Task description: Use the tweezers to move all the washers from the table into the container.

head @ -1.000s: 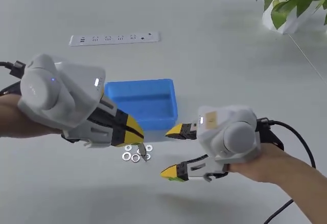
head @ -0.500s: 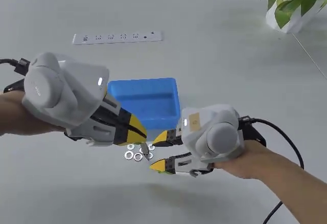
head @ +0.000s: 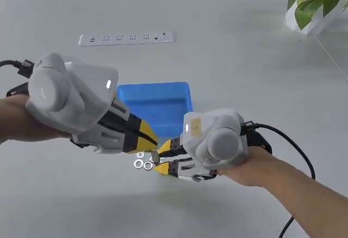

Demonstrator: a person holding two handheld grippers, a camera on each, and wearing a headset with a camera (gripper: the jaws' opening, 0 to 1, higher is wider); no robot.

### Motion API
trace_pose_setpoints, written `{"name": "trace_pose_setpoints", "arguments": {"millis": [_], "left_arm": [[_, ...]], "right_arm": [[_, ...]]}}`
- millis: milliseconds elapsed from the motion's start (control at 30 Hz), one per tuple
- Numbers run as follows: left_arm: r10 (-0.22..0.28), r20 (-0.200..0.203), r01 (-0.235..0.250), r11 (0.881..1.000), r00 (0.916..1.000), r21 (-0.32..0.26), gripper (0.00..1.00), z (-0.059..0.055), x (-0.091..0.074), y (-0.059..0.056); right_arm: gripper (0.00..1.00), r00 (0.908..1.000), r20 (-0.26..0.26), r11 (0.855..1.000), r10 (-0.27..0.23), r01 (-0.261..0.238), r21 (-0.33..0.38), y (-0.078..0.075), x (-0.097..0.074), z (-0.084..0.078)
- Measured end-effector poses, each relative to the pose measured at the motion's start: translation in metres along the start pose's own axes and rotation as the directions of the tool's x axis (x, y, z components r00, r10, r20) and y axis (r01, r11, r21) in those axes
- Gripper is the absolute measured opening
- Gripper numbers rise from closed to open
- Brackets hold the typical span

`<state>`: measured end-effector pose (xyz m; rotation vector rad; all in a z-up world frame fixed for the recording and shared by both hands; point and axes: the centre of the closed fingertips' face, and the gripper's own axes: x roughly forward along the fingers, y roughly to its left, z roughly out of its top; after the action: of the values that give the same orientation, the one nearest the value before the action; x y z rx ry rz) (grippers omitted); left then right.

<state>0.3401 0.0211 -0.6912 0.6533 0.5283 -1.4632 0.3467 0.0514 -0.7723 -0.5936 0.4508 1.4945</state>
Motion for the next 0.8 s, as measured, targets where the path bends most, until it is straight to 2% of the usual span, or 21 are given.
{"name": "trace_pose_setpoints", "arguments": {"millis": [800], "left_arm": [[0.016,-0.007,-0.016,1.0,0.9999,-0.015,0.05,0.0006,0.0017,0.0017]], "right_arm": [[0.09,0.9999,-0.01,1.0,-0.007,0.007,0.017,-0.0006,0.0011,-0.0019]]}}
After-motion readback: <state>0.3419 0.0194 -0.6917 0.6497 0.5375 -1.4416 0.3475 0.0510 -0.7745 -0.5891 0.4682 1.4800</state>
